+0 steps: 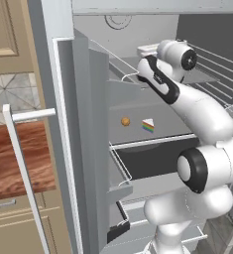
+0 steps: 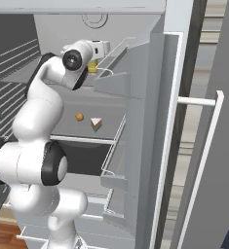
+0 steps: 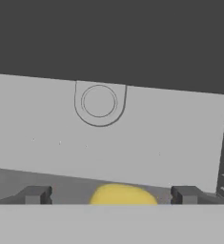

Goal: Place the mustard and ketchup from the counter to the top shelf of the fridge. If the existing items in the fridge are on the top shelf, move them to other shelves.

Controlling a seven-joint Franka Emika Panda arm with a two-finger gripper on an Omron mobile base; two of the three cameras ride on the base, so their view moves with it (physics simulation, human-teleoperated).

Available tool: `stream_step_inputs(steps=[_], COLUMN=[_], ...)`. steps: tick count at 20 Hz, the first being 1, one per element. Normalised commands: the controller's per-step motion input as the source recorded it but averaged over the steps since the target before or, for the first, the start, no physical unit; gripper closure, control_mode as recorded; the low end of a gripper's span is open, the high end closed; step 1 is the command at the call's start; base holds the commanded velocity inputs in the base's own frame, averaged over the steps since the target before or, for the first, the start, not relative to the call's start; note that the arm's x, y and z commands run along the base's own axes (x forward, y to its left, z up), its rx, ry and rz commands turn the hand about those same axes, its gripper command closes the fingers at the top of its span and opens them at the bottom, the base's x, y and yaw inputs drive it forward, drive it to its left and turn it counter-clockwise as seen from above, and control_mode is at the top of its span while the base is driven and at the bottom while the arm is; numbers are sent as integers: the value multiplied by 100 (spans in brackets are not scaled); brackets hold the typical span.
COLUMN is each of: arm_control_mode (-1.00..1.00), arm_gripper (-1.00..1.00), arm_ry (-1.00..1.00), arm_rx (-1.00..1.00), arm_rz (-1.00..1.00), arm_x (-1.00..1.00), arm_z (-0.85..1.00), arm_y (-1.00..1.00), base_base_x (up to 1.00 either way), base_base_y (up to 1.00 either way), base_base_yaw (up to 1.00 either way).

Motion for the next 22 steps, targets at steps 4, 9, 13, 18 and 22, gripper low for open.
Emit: stream_step_inputs(steps=[4, 9, 13, 18, 22], arm_control_mode=[-100, -100, -100, -100, -100], arm_gripper=[-100, -100, -100, -100, -100], arm_ry=[-12, -9, -7, -6, -7], arm_rx=[0, 0, 0, 0, 0], arm_rz=[0, 0, 0, 0, 0], arm_x=[14, 8, 11, 9, -16], arm_z=[-1, 0, 0, 0, 8], arm_y=[0, 0, 0, 0, 0], base_base_x=[0, 0, 0, 0, 0], base_base_y=[0, 0, 0, 0, 0], base_base_yaw=[0, 0, 0, 0, 0])
